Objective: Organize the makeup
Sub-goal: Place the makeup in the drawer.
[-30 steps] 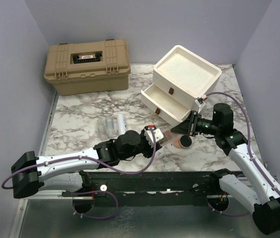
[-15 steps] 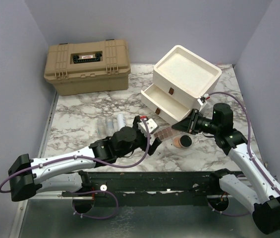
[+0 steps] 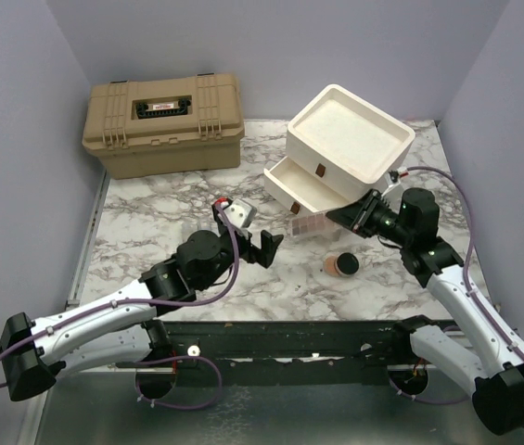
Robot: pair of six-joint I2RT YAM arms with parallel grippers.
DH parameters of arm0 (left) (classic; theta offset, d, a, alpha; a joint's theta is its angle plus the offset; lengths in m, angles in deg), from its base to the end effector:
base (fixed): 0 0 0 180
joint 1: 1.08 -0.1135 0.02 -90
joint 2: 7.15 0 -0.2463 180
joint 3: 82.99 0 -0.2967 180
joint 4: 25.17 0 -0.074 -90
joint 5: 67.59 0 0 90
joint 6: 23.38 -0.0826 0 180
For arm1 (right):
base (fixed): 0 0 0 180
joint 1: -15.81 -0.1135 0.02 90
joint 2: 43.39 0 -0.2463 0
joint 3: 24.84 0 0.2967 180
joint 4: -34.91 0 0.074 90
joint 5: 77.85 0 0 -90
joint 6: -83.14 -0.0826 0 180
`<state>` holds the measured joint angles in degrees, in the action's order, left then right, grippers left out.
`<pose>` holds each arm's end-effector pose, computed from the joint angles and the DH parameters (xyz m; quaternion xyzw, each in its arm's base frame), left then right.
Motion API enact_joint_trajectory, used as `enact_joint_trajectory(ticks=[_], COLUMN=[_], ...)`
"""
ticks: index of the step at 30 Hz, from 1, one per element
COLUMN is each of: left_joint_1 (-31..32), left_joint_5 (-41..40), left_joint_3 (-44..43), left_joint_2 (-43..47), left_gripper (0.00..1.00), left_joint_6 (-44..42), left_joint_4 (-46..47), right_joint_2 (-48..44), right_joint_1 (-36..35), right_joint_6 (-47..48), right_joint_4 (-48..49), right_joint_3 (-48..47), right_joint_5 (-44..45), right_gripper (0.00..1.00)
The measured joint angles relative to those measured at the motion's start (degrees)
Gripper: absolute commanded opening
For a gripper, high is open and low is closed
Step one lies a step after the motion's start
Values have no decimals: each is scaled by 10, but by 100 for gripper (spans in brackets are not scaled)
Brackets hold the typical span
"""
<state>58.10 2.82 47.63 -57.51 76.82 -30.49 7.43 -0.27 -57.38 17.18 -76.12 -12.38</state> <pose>0.1828 -0.2524 0.2814 0.2010 0.7150 -0.2700 0.6127 0.2821 0.1170 0.2625 0.1126 0.7889 0.4611 0.3903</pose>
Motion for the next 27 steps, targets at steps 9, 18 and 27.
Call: enact_joint_trajectory(ticks=[9, 18, 27], left_joint_1=[-98, -171, -176], left_joint_5=[4, 104, 165], left_joint_3=[16, 8, 7], left_joint_2=[-53, -156, -169], left_gripper=[99, 99, 99], left_joint_6=[144, 240, 286], left_joint_4=[-29, -44, 12], right_joint_2=[-8, 17, 55], right_joint_1=[-4, -42, -161], right_joint_6=[-43, -81, -108], right_joint_4=[19, -11, -31], right_joint_3=[-34, -82, -90], right_joint_5=[155, 286, 428], right_gripper=[1, 1, 1])
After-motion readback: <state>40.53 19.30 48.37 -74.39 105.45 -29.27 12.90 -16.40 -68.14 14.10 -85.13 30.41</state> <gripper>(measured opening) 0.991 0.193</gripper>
